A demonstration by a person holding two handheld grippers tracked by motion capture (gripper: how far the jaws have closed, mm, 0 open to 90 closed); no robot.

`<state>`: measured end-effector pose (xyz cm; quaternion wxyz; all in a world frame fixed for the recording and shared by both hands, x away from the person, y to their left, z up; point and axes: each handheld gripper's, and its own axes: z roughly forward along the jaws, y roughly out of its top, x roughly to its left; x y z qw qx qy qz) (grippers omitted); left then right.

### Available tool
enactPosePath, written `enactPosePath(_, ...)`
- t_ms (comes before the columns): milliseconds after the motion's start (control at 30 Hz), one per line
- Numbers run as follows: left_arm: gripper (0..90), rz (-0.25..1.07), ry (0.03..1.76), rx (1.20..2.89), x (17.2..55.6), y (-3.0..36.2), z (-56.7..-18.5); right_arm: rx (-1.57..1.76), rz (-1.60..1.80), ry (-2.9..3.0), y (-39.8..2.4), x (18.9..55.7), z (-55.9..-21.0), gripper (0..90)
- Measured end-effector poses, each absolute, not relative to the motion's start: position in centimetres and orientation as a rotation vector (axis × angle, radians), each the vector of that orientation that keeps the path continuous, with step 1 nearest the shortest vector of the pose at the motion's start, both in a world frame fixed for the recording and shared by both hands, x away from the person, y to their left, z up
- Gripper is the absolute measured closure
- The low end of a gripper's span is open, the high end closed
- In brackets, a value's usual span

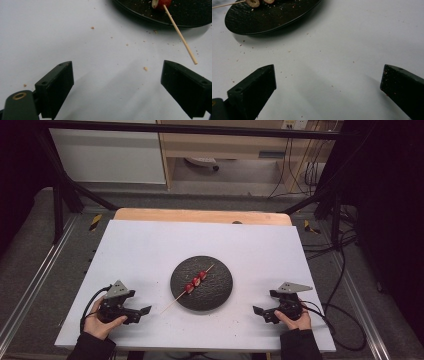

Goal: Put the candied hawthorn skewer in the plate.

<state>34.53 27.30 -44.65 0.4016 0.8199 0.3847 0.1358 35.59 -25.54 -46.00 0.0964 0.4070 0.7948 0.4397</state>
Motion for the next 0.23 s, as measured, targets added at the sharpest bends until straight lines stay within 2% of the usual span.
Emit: enactPosePath(233,11.0,0.338,0.974,2.069,34.58,27.36,-44.87,1.201,1.297,2.361,-25.56,35.62,-46.00,0.7)
